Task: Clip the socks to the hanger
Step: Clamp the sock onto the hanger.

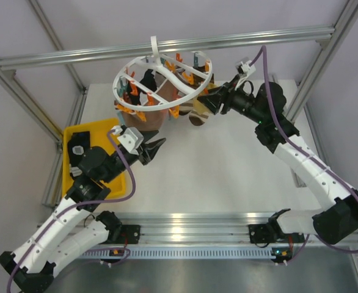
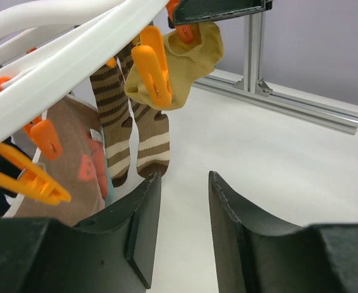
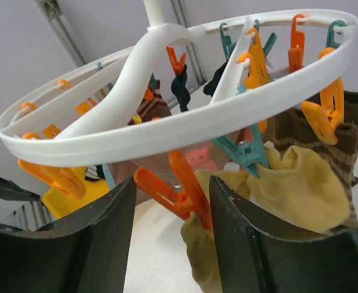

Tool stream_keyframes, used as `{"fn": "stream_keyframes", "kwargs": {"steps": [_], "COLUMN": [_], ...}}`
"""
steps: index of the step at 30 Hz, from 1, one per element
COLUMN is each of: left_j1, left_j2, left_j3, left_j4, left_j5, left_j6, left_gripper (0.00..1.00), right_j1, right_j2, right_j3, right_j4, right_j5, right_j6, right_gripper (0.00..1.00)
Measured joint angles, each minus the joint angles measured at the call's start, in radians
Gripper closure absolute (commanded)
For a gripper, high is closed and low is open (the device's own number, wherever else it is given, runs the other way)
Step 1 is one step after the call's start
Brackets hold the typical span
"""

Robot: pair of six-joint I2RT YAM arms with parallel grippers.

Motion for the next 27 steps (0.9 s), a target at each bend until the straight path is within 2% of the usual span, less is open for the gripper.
{"fn": "stream_keyframes", "kwargs": {"steps": [5,8,9,12,20,27], "left_j1": [0.0,0.0,0.0,0.0,0.0,0.013], "left_j2": [-0.018,0.006,0.015,0.042,0.048,0.047], "left_j3": [0.0,0.003,0.006,0.011,0.025,0.026], "left_j4": [-0.044,-0.053,-0.055,-0.061,-0.063,-0.062], "left_j5": [-0.052,-0.077,-0.084,-0.093,-0.103,-0.111], "left_j6": [-0.02,-0.02,-0.019,-0.019,-0.021,-0.046], "left_gripper": [0.57,0.58,0.58,0.58,0.54,0.51], "right_j1": [-0.015,-0.018,-0.019,-0.021,-0.023,-0.014], "right_j2": [-0.028,-0.051,-0.061,-0.095,-0.158,-0.165], "right_j3": [-0.026,-0.032,-0.032,-0.032,-0.016,-0.019], "right_j4": [-0.018,-0.043,-0.054,-0.089,-0.222,-0.207], "right_j5": [-0.028,-0.04,-0.043,-0.057,-0.131,-0.179], "right_j6": [-0.048,-0.077,-0.09,-0.127,-0.209,-0.196], "right_gripper": [0.43,0.3,0.18,0.0,0.0,0.02]}}
